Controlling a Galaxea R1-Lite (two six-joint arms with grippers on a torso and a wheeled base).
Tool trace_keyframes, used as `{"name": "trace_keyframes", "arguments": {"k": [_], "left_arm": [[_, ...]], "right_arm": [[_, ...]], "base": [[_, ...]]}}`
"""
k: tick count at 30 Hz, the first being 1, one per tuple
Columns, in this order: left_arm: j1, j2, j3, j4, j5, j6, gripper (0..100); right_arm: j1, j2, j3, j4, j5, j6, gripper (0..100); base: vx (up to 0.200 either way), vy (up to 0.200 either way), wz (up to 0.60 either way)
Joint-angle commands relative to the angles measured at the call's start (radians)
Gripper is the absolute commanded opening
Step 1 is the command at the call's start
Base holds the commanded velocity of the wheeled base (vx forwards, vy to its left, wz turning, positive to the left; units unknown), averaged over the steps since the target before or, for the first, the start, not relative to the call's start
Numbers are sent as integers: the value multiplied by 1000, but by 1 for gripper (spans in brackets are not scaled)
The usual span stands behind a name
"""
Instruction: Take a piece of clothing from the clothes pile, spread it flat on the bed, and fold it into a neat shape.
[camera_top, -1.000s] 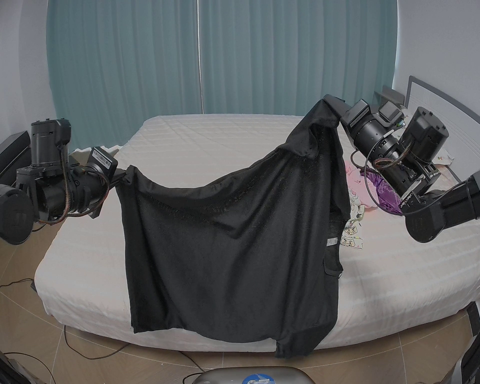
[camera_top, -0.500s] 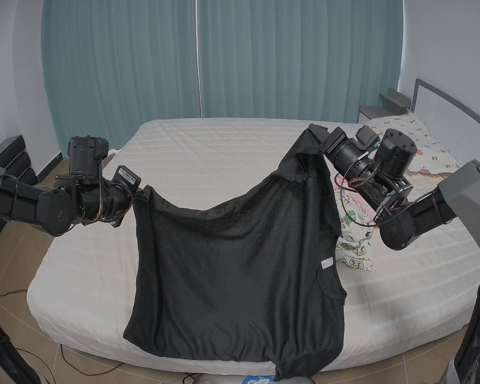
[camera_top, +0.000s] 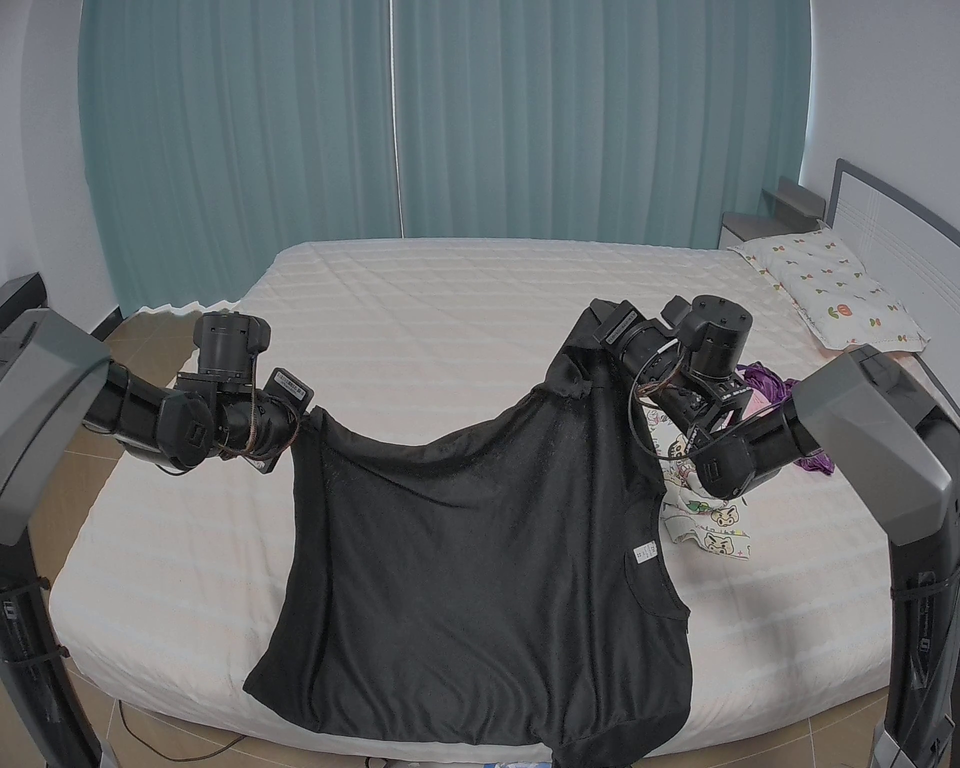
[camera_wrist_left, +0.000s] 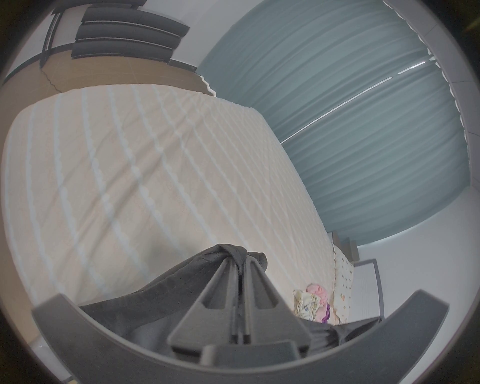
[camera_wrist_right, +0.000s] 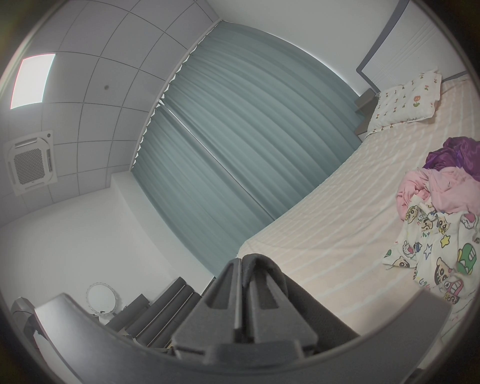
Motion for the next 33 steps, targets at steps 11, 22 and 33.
{"name": "trace_keyframes", "arguments": {"k": [11, 22, 33], "left_arm": [[42, 237, -170, 6, -2, -43, 100], [42, 112, -68, 35, -5, -36, 100], [41, -99, 221, 24, -168, 59, 100]], "right_arm": [[-66, 270, -94, 129, -49, -110, 100], [-56, 187, 44, 66, 6, -208, 100], [-87, 34, 174, 109, -76, -98, 100]], "base": [[0, 0, 0], [0, 0, 0], [0, 0, 0]]}}
